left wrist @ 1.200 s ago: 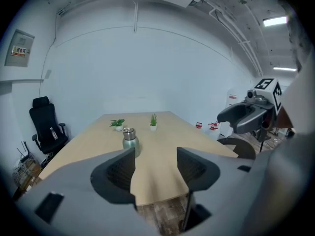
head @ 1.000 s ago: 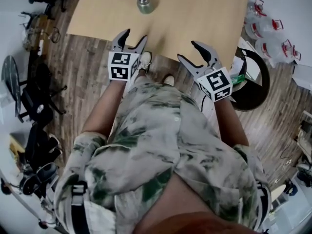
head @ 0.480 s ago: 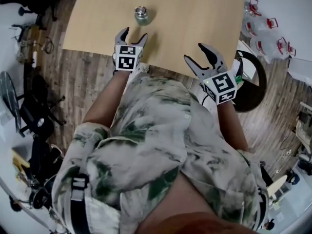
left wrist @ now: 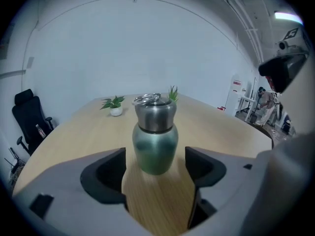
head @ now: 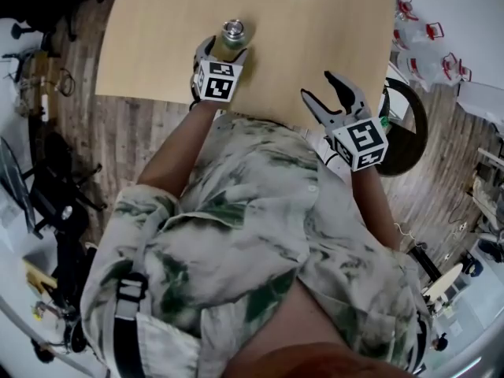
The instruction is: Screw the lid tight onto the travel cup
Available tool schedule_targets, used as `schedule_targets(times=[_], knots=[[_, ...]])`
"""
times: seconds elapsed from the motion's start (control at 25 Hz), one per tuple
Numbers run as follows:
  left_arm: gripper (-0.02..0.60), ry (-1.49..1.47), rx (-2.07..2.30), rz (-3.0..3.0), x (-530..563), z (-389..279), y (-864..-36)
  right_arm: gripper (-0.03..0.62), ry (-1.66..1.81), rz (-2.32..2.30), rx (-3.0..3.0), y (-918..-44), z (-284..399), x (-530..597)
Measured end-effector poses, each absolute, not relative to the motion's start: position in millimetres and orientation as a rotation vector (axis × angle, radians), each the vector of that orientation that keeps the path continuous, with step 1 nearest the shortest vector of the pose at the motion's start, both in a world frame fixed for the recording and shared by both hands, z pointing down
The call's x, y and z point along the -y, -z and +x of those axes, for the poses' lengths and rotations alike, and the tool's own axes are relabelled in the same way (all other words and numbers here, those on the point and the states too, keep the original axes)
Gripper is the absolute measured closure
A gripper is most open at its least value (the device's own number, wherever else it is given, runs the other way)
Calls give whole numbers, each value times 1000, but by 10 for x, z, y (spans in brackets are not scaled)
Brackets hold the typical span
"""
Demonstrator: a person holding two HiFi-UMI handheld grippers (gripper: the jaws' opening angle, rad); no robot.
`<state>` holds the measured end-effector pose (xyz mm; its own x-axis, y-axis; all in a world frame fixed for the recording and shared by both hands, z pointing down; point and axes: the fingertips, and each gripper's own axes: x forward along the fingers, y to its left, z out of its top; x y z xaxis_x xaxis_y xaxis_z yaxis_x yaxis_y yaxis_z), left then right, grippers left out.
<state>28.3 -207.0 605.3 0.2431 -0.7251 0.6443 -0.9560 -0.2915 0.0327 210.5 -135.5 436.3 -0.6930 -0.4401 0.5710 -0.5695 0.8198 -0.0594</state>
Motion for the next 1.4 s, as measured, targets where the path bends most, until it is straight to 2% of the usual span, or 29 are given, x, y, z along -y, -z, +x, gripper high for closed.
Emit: schedule_targets(times=[0.56, 0.88, 1.4], knots=[[208, -729, 1391, 2256, 2501, 328, -6371, 309, -376, 830, 2346, -4496, 1735, 1508], [207, -671, 1360, 2335, 2522, 302, -6392, 310, -401, 872, 2302, -4540, 1610, 1495], [207, -742, 1261, 2383, 2531, 276, -6284, 312, -394, 934, 2306, -4497, 1482, 1537]])
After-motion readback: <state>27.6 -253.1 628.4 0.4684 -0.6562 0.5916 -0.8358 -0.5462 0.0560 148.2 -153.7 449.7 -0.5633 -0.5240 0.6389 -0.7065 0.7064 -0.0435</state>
